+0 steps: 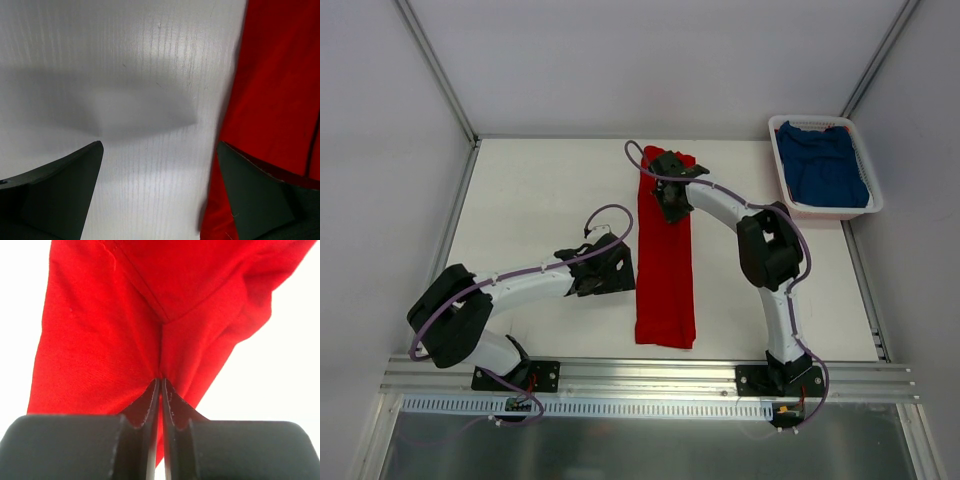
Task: Fold and stack the t-shirts
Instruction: Rotate the tshirt 90 degrees
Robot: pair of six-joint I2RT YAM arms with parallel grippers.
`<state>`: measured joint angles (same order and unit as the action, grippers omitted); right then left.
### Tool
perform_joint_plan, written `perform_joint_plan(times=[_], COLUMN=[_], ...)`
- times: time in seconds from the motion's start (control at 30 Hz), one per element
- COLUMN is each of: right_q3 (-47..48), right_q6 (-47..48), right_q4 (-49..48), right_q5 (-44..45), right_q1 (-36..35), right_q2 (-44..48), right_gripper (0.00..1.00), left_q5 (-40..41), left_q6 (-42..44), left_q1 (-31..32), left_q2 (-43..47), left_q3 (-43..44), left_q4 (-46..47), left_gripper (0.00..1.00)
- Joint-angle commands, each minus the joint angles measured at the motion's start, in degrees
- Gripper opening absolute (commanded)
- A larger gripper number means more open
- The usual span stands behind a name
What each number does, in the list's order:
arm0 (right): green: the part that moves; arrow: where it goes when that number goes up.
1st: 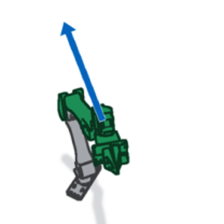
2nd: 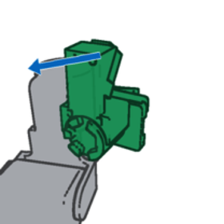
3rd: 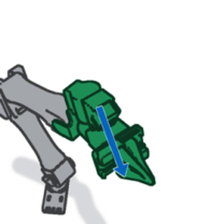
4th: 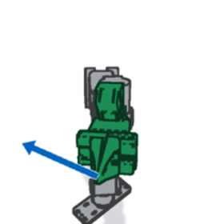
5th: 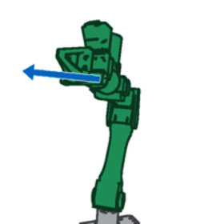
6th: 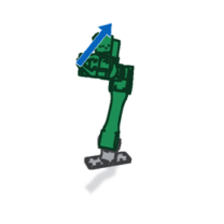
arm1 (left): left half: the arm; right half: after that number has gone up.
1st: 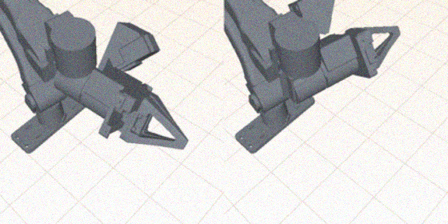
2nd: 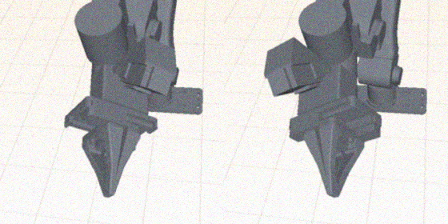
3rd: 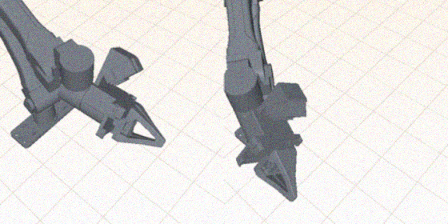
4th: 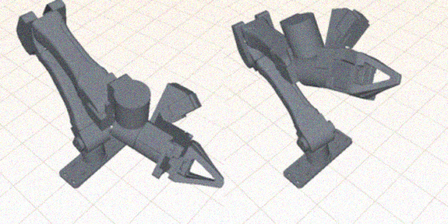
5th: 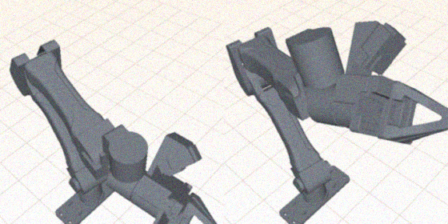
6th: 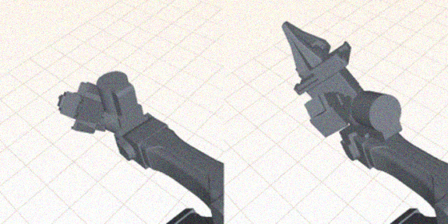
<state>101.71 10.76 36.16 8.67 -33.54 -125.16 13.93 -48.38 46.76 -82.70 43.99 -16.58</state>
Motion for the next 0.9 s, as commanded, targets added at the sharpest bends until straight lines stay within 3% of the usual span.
perform_joint_plan(times=[0.0, 0.63, 0.87], right_q3=[-0.7, -3.4, -3.6], right_q6=[1.3, 0.9, 1.0], right_q4=[1.0, 1.0, 1.0], right_q5=[2.3, 2.4, 2.2], right_q1=[0.5, 1.0, 1.2], right_q2=[5.5, 6.6, 6.6], right_gripper=[0.07, 0.15, 0.06], left_q5=[-0.5, -0.7, -0.7], left_q6=[0.1, 0.2, 0.1], left_q1=[-0.7, -0.7, -0.7], left_q2=[1.2, 1.4, 1.6], left_q3=[-0.8, -1.4, -1.4], left_q4=[0.8, 1.2, 1.2], left_gripper=[0.99, 0.99, 0.99])
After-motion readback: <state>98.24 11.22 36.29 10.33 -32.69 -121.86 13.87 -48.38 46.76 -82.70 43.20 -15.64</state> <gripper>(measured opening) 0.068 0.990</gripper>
